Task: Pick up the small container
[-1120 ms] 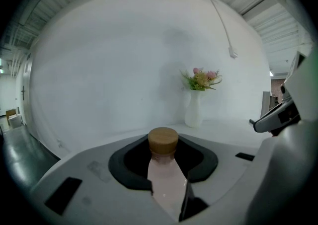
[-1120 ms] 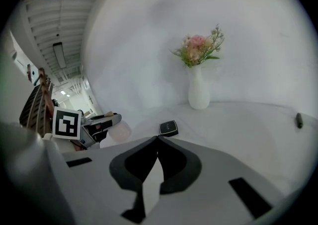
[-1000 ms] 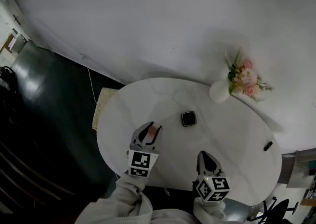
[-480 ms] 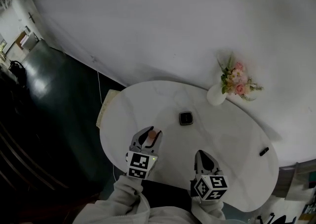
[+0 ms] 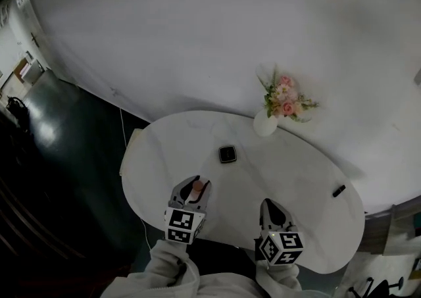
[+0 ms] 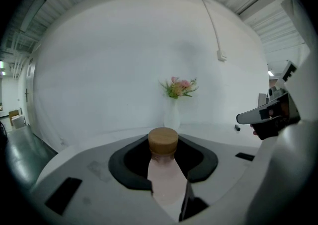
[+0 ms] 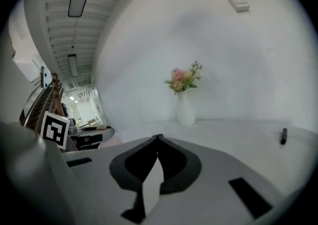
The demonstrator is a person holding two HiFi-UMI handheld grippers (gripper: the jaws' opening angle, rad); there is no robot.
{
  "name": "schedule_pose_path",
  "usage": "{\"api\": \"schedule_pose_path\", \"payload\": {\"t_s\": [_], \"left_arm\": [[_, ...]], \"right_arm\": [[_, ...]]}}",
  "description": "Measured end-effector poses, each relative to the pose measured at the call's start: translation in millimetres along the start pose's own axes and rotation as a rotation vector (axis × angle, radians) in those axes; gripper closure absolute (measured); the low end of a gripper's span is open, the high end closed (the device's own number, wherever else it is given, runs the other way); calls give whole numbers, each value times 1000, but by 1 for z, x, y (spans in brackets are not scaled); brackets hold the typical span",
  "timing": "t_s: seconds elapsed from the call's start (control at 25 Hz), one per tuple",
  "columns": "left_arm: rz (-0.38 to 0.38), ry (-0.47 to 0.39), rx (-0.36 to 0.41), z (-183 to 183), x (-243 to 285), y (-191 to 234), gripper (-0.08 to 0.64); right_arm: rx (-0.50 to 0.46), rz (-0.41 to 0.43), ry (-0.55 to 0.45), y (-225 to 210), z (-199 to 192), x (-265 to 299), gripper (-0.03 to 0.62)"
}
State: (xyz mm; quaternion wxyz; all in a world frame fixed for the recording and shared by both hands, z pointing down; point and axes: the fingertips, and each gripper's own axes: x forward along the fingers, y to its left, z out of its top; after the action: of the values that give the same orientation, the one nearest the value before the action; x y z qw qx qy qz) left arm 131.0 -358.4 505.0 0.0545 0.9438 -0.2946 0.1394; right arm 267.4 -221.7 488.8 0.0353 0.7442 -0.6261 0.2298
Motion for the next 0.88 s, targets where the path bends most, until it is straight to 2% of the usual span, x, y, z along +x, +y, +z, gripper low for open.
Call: {"api": "schedule_pose_path", "payload": {"t_s": [0.24,0.68,0.88], "left_arm": [[-90,-10,27,11,12,-42,436],[-318,-7,95,19,41,-122,436],[-382,-7,110,20,42,-148,436]], "right_arm": [[38,-130,-42,-48,0,-38,543],[113,-411,-139,-115,-10,-120,543],[109,-480,-161,-128,-12,-142,543]]}}
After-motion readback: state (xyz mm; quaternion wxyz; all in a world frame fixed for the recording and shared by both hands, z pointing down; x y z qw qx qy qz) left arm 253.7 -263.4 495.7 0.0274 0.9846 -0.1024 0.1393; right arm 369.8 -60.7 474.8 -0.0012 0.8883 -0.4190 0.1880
